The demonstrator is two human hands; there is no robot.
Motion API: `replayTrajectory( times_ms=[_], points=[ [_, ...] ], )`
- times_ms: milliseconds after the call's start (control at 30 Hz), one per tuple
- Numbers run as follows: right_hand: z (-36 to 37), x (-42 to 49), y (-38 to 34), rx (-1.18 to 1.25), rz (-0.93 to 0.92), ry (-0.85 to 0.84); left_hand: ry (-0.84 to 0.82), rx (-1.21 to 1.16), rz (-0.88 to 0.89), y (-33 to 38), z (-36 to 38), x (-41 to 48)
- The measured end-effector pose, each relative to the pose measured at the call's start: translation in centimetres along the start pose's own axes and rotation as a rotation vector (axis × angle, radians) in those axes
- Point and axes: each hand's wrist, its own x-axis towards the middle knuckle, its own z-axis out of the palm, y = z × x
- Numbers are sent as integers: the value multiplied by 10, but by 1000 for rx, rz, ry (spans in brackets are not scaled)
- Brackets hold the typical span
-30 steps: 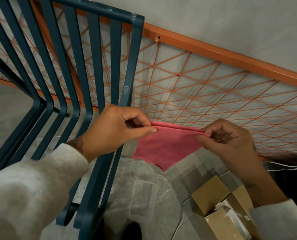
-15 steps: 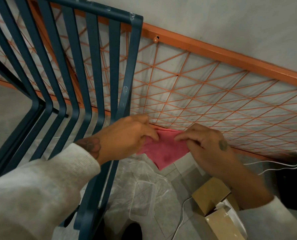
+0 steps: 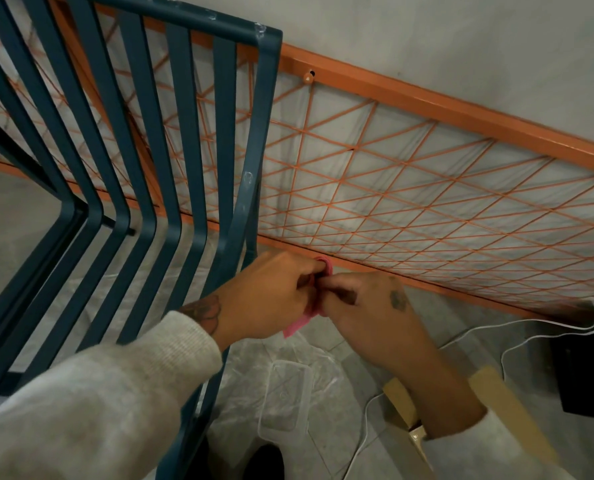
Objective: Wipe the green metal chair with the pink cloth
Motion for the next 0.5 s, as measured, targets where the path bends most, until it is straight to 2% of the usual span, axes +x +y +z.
replayTrajectory(
  times_ms=[367, 500],
  points=[
    [7, 0, -1, 213, 199, 155, -28, -268, -90, -1, 7, -7],
    [-5, 8, -1, 158, 139, 104, -24, -572, -152, -13, 6, -9]
  ],
)
